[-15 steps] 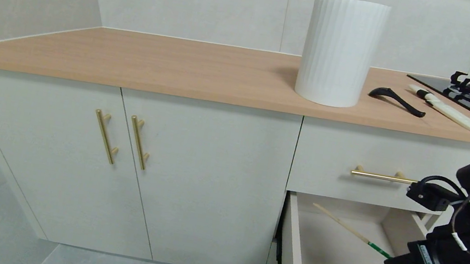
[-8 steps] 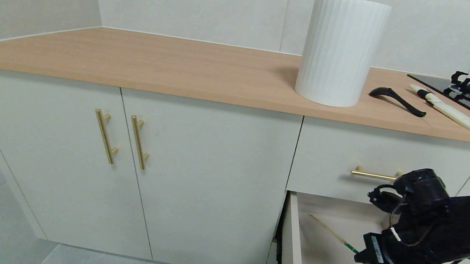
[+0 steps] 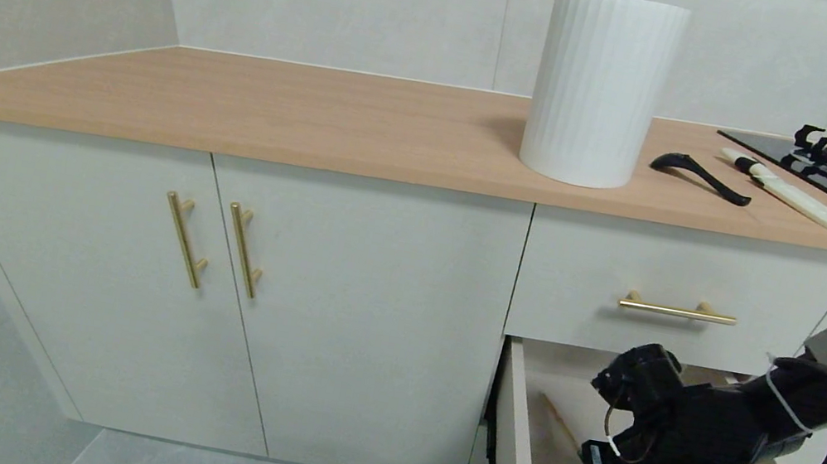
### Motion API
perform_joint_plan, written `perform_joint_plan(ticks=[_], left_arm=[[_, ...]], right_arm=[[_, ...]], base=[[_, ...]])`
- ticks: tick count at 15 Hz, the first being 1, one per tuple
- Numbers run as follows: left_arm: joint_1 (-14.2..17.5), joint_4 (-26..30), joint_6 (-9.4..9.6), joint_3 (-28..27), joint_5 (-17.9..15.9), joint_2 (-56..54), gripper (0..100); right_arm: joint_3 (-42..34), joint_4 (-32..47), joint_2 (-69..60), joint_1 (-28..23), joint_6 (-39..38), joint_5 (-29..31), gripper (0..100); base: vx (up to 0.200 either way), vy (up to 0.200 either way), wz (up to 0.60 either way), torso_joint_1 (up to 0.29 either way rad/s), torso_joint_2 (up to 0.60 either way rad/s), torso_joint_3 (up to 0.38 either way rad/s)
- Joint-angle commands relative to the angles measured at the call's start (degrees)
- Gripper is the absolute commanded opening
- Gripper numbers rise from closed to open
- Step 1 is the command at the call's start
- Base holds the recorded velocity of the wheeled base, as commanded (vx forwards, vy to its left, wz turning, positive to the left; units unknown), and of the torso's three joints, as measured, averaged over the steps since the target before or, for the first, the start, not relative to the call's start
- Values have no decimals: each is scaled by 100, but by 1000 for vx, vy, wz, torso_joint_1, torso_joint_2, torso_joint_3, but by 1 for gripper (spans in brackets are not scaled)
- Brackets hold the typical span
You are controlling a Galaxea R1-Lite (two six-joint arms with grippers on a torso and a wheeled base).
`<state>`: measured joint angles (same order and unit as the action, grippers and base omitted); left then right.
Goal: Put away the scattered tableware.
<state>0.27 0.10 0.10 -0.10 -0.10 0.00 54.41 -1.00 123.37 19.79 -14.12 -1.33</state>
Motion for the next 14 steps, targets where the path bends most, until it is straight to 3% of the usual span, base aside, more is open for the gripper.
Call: perform_joint_plan(ticks=[1,5,14], left_arm=[[0,-1,-1,1,1,9,100],[8,-1,-1,1,1,0,100],[0,-1,-1,1,1,9,100]], right_arm=[[-53,-76,284,8,-3,10,0],[-132,-445,601,17,-39,353,0],[-158,-568,618,52,-47,361,0]], base=[[0,0,0,0,0,0],[0,0,0,0,0,0],[0,0,0,0,0,0]])
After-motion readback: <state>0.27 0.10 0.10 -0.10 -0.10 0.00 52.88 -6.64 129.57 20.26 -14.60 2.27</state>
